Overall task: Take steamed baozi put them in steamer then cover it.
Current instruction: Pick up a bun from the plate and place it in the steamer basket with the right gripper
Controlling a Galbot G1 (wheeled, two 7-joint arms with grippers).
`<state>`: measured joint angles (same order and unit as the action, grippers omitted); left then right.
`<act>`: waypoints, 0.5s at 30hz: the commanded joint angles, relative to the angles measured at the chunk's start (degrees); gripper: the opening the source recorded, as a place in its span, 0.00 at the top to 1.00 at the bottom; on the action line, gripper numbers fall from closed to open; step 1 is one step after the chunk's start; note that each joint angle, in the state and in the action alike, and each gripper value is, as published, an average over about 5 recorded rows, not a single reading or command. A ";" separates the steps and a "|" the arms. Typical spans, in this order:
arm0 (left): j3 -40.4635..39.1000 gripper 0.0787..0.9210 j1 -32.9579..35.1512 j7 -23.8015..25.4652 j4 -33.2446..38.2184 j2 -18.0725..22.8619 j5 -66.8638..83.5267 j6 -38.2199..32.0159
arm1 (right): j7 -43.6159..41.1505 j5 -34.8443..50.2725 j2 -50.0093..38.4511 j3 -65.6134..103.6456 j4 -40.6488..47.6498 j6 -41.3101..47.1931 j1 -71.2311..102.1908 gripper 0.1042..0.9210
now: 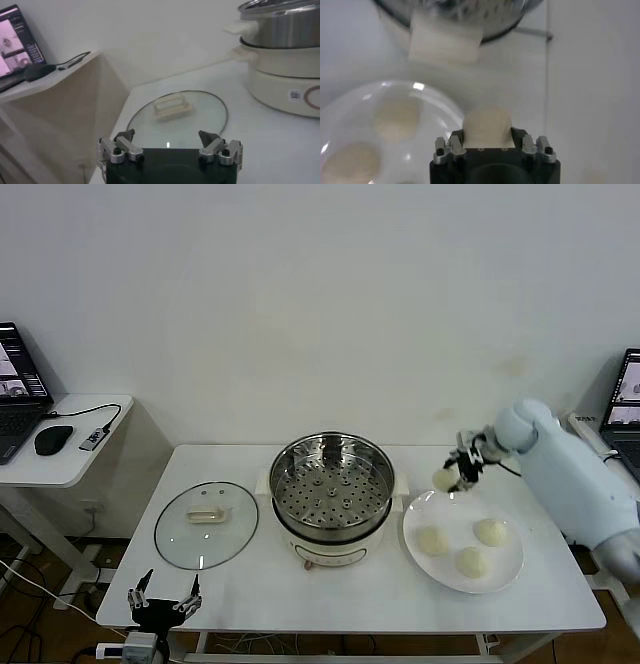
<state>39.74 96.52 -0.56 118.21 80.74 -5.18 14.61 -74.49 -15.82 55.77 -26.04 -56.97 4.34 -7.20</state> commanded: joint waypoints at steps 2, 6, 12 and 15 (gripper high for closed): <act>1.13 0.12 0.26 -0.52 1.31 -0.36 0.41 0.35 | -5.29 9.61 15.76 -11.31 13.79 -9.22 -19.26 0.40; 1.21 0.12 0.28 -0.78 1.53 -0.15 0.52 0.35 | -7.78 11.14 22.65 -9.86 23.08 -25.69 -20.22 0.40; 1.27 0.12 0.92 -0.80 1.43 0.01 0.35 0.54 | -8.76 8.19 26.10 -11.81 21.53 -46.68 -17.63 0.40; 1.51 0.12 1.20 -0.89 1.38 0.26 0.26 0.53 | -8.16 3.30 26.36 -11.68 18.98 -51.61 -16.02 0.39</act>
<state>40.88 97.36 -1.36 119.49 80.77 -4.78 15.03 -80.58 -9.57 74.42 -34.53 -41.64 -23.79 -20.87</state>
